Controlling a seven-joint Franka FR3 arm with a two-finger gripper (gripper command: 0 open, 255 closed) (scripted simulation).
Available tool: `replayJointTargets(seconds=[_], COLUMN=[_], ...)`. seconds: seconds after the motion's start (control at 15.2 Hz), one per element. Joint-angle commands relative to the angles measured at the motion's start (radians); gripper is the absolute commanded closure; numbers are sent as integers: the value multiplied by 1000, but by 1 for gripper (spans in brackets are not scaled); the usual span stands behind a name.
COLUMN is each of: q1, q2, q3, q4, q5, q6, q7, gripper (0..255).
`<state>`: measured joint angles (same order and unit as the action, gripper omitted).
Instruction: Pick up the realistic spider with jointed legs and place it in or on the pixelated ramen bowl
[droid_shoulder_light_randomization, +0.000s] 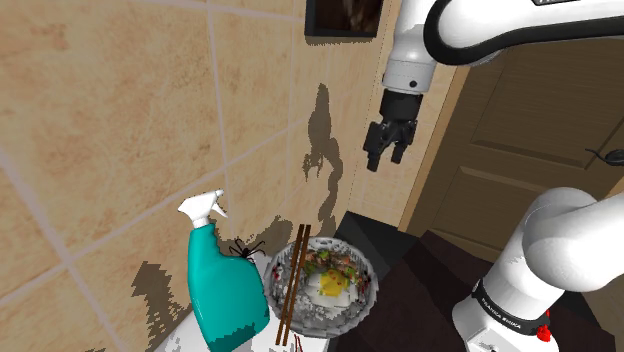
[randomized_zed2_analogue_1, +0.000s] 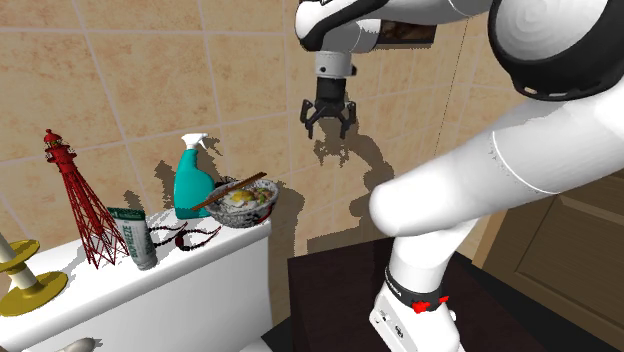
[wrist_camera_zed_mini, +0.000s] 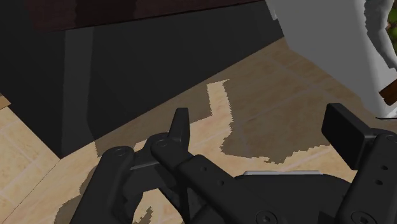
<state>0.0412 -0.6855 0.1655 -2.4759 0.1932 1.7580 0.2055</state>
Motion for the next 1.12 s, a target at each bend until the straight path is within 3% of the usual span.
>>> replayJointTargets(seconds=[0.0,0.59,1.06], q1=[15,52,54], q2=[27,250,489], q3=[44,242,387], q4=[3,92,231], q5=[27,89,32], q6=[31,198,313], q7=[53,283,492], gripper=[0,0,0])
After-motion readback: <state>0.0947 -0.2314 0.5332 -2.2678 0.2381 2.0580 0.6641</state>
